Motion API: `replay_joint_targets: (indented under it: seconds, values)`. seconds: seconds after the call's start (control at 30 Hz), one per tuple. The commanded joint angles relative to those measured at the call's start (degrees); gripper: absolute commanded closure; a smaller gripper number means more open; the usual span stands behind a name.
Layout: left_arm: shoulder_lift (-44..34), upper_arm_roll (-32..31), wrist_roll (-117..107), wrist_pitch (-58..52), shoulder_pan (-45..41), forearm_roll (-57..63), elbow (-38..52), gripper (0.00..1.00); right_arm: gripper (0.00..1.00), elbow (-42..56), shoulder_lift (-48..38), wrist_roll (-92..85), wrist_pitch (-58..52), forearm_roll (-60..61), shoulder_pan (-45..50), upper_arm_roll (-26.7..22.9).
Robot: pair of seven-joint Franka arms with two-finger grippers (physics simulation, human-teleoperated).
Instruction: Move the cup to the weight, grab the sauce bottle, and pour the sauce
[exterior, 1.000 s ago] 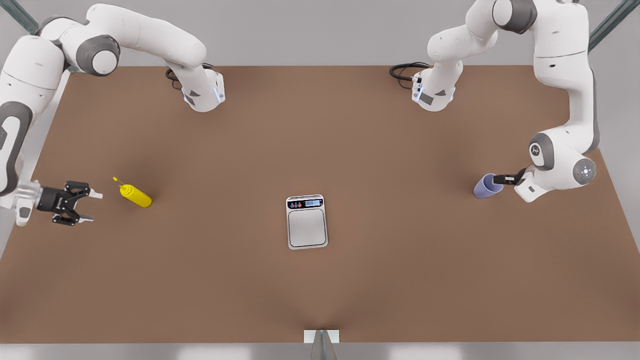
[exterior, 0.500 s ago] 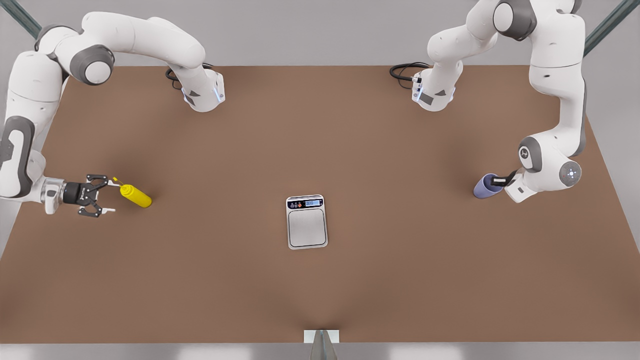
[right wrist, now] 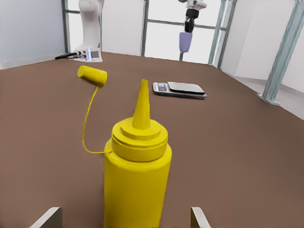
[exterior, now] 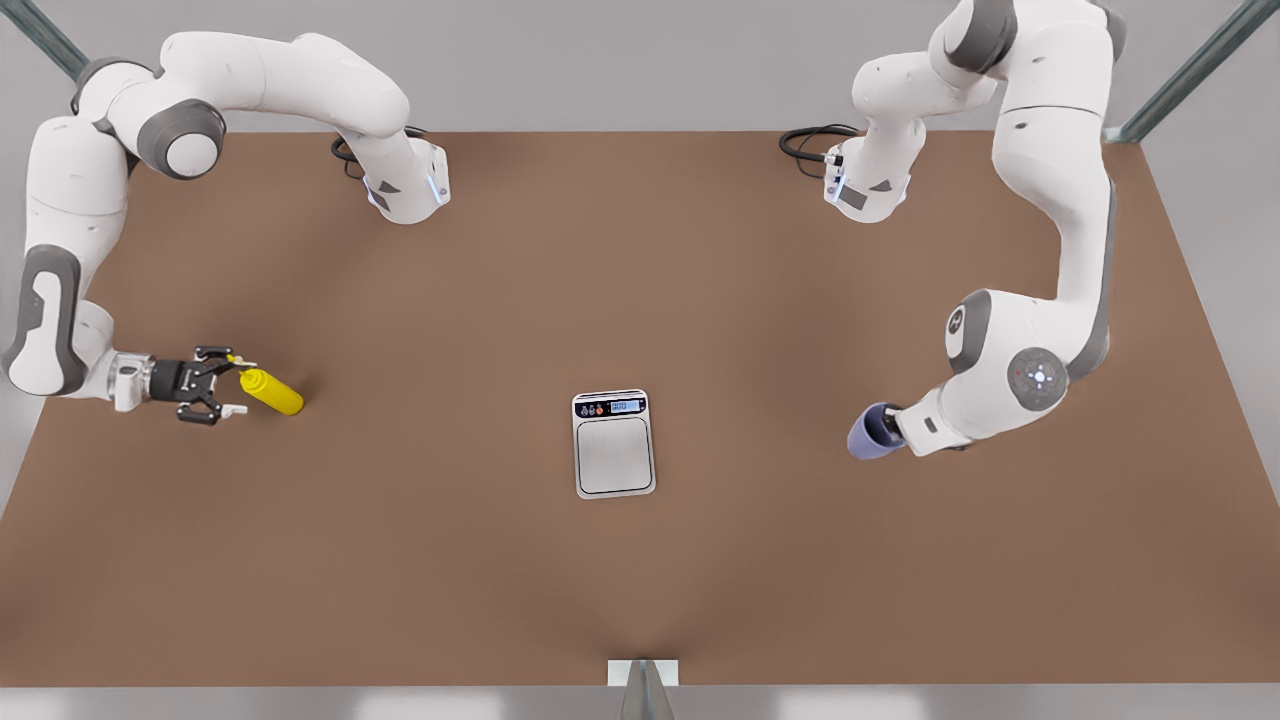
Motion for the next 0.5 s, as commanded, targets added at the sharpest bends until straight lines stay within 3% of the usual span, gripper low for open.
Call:
replay_joint_targets:
  seconds: [0.0,0.27,0.47]
  values:
    - [5.18,-2.14,-42.27,-4.76,-3.81,1.05,6.85,0.79,0.00,-0.29,0.00,-14.41,-0.07,-0.10,-0.26,0.00]
    - [22.59,-0.55,-77.79,-5.11,-27.11,2.37,34.54,0.79,0.00,-0.38,1.32,-14.32,0.10,-0.01,-0.09,0.09]
    - [27.07,0.94,-78.84,1.48,-31.86,1.93,36.48,0.79,0.00,-0.38,2.02,-13.79,0.28,0.34,0.26,0.53]
